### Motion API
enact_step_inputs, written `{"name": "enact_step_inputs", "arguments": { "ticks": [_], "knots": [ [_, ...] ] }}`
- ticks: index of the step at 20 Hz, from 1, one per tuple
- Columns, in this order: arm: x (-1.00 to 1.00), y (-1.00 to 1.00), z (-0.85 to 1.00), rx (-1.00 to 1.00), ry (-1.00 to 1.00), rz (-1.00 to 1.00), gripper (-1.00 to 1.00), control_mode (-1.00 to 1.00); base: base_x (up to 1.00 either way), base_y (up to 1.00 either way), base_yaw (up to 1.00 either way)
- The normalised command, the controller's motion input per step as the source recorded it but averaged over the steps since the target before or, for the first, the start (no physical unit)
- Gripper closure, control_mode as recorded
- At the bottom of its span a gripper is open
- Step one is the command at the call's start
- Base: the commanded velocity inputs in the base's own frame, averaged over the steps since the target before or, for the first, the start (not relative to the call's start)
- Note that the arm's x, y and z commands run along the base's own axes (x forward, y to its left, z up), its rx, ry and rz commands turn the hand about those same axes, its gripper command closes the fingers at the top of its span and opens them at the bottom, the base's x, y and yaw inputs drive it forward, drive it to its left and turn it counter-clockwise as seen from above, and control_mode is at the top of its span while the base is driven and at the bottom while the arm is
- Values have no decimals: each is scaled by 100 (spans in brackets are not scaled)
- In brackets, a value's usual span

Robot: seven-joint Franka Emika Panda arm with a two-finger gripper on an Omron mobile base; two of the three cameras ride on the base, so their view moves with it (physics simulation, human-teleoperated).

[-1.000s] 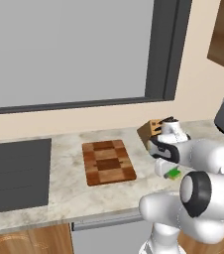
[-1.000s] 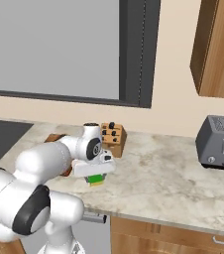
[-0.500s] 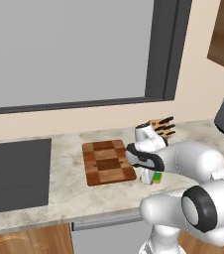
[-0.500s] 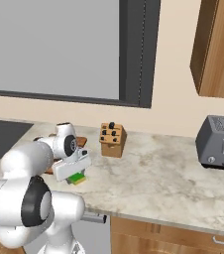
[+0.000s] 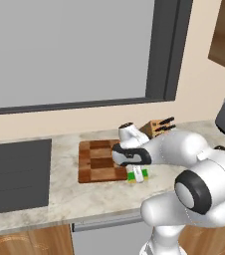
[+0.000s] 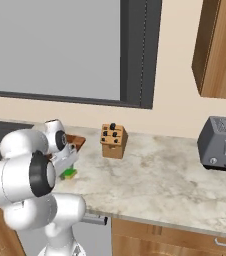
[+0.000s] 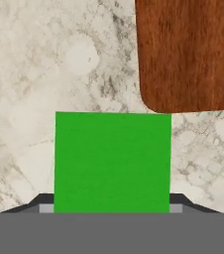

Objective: Pick up the sponge from the counter and clean the cutting board by briefly scrubbing or pressing down on the cutting board. Once finished, release the sponge.

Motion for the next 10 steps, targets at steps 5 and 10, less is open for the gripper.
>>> {"name": "enact_step_inputs", "arguments": {
  "ticks": [5,10],
  "knots": [
    [-3,4,13,1,2,17,100,-100,0,0,0],
    [-2,23,28,0,2,5,100,-100,0,0,0]
  ]
}}
